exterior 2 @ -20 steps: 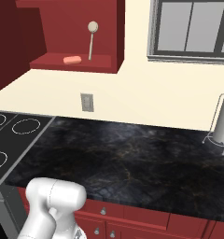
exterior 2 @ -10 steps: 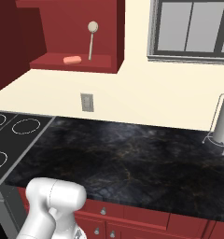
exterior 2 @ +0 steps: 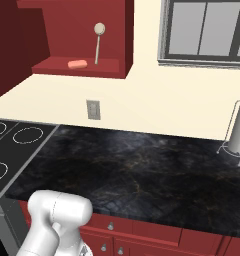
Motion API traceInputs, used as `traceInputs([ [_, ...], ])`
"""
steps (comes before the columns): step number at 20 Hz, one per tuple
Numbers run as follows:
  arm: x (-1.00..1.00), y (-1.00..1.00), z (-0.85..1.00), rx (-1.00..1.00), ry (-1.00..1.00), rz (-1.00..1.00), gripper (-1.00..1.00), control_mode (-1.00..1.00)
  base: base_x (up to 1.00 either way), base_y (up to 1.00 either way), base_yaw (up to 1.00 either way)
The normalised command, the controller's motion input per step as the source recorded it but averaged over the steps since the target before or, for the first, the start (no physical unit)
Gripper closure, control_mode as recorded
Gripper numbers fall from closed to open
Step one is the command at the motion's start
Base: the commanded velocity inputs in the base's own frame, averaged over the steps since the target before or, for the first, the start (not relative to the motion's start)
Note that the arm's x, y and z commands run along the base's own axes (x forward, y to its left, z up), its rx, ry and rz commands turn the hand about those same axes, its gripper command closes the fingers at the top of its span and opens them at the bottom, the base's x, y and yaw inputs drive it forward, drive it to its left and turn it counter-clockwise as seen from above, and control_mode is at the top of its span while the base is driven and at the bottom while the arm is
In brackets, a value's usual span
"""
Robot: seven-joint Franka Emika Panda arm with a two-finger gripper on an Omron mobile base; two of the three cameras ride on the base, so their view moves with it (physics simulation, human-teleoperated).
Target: Pick up the bar soap and dish brush from the sink, and place them back in the cabinet, and close the cabinet door.
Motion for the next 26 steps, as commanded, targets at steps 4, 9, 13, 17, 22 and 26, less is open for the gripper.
traceInputs([
  [4, 0.12, 0.00, 0.00, 0.00, -0.03, -0.05, -1.00, -1.00, 0.00, 0.00, 0.00],
  [9, 0.13, 0.00, 0.00, 0.00, -0.02, -0.05, -1.00, -1.00, 0.00, 0.00, 0.00],
  [13, 0.11, 0.00, 0.00, 0.00, -0.01, -0.05, -1.00, -1.00, 0.00, 0.00, 0.00],
  [17, 0.10, 0.00, 0.00, 0.00, -0.01, -0.05, -1.00, -1.00, 0.00, 0.00, 0.00],
  [22, 0.13, -0.04, 0.00, 0.01, -0.01, -0.08, -1.00, -1.00, 0.00, 0.00, 0.00],
  [26, 0.20, -0.22, 0.00, 0.02, -0.01, -0.09, -1.00, -1.00, 0.00, 0.00, 0.00],
])
